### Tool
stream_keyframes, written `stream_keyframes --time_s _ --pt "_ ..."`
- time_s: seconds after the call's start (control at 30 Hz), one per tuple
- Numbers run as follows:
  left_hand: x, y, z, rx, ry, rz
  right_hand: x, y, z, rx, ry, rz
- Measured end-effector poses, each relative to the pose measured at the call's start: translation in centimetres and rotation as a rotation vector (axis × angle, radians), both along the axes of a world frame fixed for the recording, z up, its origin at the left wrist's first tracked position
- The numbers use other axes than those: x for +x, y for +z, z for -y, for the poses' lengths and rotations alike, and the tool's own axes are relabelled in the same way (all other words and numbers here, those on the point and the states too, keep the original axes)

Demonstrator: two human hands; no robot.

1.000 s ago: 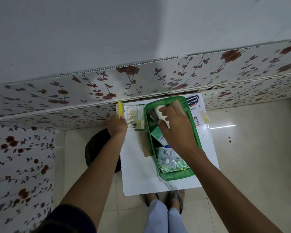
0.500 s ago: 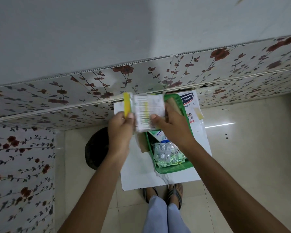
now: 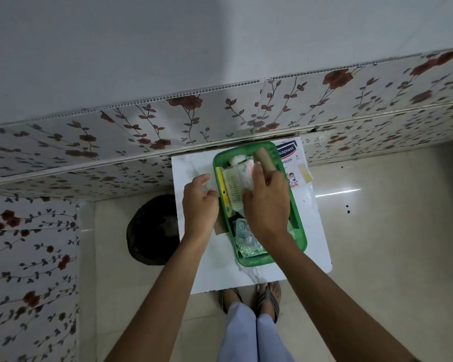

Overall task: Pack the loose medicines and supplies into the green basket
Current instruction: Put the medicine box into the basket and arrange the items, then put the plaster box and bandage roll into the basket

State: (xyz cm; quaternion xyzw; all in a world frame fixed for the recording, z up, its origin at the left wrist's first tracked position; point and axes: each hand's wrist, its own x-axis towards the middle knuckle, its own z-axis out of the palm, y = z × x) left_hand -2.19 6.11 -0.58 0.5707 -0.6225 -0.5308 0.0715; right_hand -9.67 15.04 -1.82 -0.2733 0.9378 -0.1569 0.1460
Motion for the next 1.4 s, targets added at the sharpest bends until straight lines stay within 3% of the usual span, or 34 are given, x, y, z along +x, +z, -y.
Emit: stream_keyframes --time_s 0.13,0.37,0.47,0.53,0.63,0.7,0.83,1.0,1.17,1.3,1.4 --pt "-0.4 -0.6 0.4 0.015 -0.008 -0.001 -0.3 -0.9 0.4 0.145 0.029 0.026" --pt "-1.2 -1.5 0.4 0.017 -0.021 -0.01 -1.4 0.1 0.3 0.064 0.105 -0.022" --pt "-0.3 -2.2 0.6 -0.013 -0.004 -0.019 -3.4 1.4 -0.1 -0.159 0.115 -0.032" --pt "0.6 -3.1 1.0 -0.084 -0.047 0.07 -6.4 1.0 -1.1 -0.28 -0.063 -0.026" --pt "2.1 -4.6 1.6 -0.087 -0.183 0.254 -11.1 -1.5 -2.4 -0.019 -0.307 0.157" --pt "2.5 -5.4 1.7 0.019 -0.258 0.353 -11.9 -3.2 -2.2 0.184 -0.305 0.303" --pt "2.2 -6.3 0.4 0.058 -0.315 0.408 -11.3 -5.2 -1.5 0.276 -0.301 0.285" --pt "2.0 -7.2 0.0 -0.025 -0.301 0.393 -12.1 -5.8 -1.9 0.149 -0.38 0.36" --pt "2.2 -6.7 0.4 0.015 -0.095 0.303 -12.6 -4.6 -3.5 -0.074 -0.435 0.501" --pt "2.5 -4.6 1.6 -0.044 0.144 0.102 -11.4 -1.9 -5.3 -0.313 -0.459 0.265" --pt "2.4 -2.4 1.5 -0.076 0.195 -0.097 -10.2 1.2 -6.5 -0.493 -0.471 0.173"
